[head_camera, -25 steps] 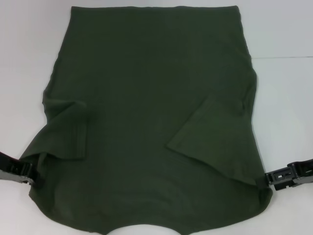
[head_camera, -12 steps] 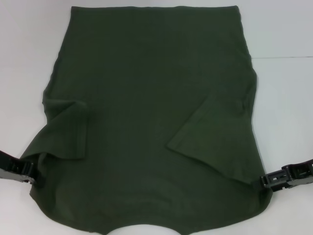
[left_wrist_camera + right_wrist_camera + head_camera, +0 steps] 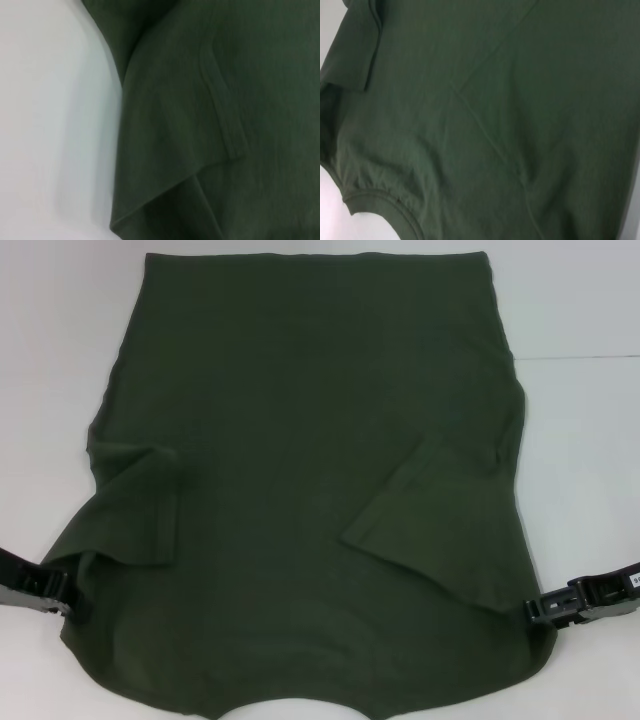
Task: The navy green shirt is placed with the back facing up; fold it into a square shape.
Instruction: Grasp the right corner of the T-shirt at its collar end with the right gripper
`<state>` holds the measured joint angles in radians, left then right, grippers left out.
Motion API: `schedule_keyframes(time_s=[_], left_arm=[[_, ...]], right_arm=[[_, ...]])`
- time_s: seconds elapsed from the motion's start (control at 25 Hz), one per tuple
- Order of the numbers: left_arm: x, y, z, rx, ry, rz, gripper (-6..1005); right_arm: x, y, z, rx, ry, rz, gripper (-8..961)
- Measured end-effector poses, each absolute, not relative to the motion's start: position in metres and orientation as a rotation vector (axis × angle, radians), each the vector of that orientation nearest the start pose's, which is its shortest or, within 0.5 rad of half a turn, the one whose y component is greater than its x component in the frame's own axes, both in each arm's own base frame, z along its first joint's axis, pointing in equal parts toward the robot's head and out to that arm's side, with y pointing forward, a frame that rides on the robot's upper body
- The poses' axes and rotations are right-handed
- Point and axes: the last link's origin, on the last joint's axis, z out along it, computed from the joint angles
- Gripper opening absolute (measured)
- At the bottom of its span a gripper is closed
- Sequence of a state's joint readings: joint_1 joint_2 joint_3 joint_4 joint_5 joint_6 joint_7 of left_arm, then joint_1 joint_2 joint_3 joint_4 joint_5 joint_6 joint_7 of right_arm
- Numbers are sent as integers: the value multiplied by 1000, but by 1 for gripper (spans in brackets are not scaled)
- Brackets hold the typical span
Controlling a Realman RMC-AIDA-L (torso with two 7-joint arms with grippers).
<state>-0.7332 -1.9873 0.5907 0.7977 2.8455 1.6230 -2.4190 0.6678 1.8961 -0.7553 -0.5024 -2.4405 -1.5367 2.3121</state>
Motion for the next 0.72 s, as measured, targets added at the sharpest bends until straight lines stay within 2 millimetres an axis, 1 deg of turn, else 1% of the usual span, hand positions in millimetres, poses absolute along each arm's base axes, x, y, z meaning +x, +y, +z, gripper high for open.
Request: schedule_keyframes(time_s=[0.52, 0.72], left_arm=[[-300, 355, 57, -2281, -1731, 300, 26], [-299, 356, 56, -2285, -1726, 303, 26]], right_arm=[[309, 338, 23, -2431, 1851, -1, 925], [309, 338, 23, -2428, 1849, -10, 875]])
